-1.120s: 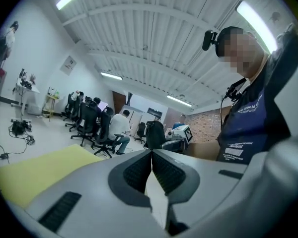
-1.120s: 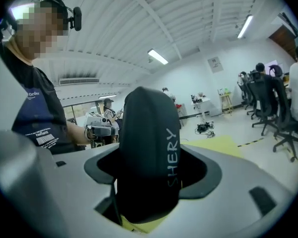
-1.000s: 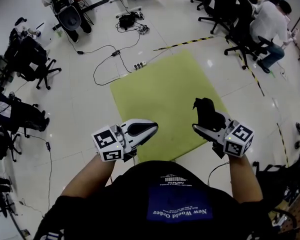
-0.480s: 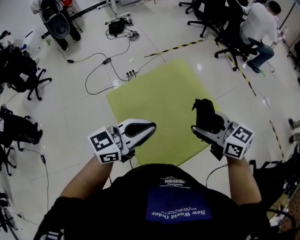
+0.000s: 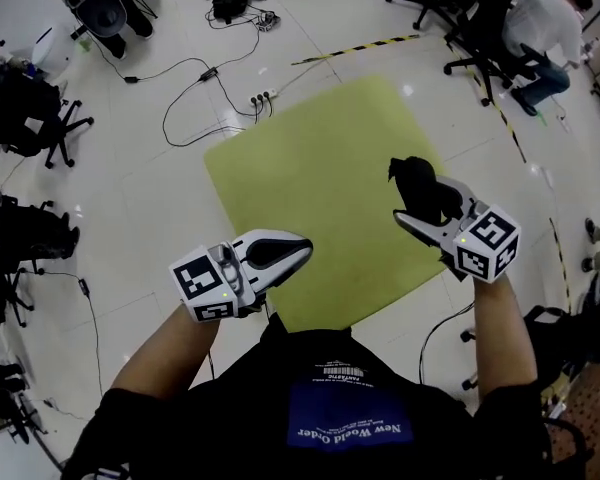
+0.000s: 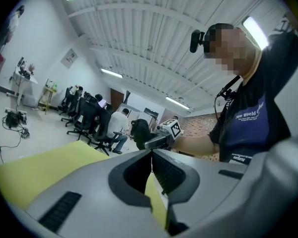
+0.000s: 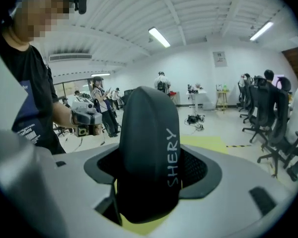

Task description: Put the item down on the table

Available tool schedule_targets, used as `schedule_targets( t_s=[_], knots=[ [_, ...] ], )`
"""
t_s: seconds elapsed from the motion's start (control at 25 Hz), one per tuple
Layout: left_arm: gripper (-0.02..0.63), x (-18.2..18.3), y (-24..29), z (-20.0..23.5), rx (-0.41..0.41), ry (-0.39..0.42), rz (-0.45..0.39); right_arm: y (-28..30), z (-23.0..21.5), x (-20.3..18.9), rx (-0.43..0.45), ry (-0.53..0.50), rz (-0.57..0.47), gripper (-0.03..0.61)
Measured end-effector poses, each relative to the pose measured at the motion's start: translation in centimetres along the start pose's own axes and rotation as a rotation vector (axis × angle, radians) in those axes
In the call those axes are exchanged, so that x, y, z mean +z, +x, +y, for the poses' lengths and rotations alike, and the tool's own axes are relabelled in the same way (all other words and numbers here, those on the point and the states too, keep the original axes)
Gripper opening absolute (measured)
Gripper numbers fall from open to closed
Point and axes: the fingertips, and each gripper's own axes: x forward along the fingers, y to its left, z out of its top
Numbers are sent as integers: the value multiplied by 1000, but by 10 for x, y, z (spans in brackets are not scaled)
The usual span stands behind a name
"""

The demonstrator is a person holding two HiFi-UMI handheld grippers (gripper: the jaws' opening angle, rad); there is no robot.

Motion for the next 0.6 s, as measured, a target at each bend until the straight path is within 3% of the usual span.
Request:
schedule_targets(
  t_s=[0.32,0.6],
  knots=[
    [5,-59,11,40,-31,-75,30,86,-43,-118,-35,-2,308,319],
    [5,-85,14,47,-47,-85,45,108,-56,-182,-89,-131,545,319]
  ],
)
